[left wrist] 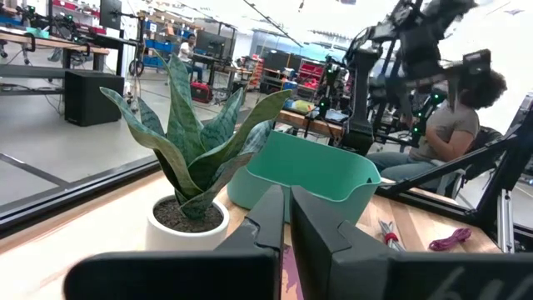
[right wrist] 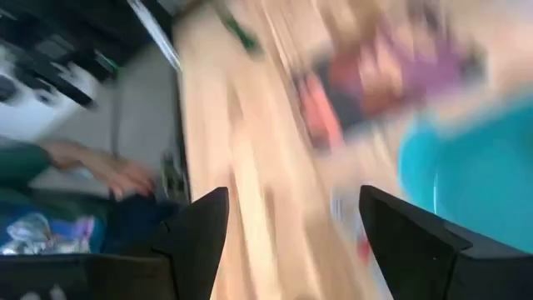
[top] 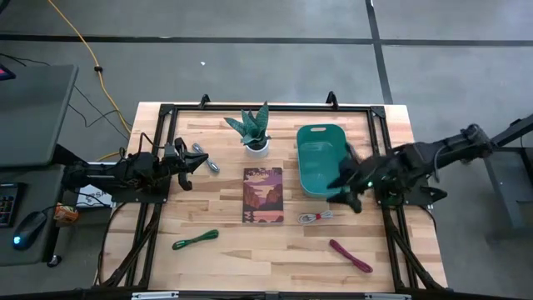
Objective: Pick and place USB-C Cables
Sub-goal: Put the pink charger cable into the green bin
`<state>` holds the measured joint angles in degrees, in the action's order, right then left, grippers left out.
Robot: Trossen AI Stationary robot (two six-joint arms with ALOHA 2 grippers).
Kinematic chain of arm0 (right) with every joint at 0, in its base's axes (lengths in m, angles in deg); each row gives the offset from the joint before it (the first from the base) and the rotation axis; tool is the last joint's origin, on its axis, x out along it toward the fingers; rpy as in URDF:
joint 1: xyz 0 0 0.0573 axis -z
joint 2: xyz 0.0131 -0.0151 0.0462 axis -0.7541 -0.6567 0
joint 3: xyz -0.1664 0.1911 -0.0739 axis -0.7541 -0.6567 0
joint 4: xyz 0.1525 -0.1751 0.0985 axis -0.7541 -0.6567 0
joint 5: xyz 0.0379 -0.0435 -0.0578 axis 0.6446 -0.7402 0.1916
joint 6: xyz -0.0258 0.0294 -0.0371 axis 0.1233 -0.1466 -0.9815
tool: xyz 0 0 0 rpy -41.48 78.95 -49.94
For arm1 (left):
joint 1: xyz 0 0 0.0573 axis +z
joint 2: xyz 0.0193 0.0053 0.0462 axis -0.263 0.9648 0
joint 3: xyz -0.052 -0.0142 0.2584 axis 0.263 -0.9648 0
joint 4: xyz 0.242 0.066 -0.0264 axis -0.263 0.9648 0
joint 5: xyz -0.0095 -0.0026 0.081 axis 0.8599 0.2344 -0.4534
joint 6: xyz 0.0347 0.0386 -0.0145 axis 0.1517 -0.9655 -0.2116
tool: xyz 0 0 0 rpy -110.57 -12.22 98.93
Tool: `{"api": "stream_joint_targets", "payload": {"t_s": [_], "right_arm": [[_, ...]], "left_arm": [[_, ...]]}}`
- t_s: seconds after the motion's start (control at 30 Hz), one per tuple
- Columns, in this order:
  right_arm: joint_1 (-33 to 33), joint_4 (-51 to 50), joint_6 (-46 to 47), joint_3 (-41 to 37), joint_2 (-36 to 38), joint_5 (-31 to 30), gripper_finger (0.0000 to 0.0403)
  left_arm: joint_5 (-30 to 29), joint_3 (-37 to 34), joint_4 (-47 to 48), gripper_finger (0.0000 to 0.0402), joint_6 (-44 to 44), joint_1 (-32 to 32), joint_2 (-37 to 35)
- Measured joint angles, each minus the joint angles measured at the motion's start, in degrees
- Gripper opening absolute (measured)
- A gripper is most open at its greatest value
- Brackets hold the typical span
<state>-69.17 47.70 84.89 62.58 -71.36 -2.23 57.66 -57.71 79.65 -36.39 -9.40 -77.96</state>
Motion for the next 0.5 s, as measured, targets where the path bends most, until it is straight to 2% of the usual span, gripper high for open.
{"api": "stream_joint_targets", "payload": {"t_s": [0.2, 0.5], "right_arm": [[-11.37, -8.87, 20.02, 3.56, -9.33, -0.25, 0.0261], [-25.74, -9.05, 43.2, 3.58, -22.61, -1.64, 0.0261]], "left_arm": [[0.0, -0.01, 0.01, 0.0003, 0.01, 0.02, 0.0], [0.0, -0.02, -0.02, 0.0003, 0.01, 0.02, 0.0]]}}
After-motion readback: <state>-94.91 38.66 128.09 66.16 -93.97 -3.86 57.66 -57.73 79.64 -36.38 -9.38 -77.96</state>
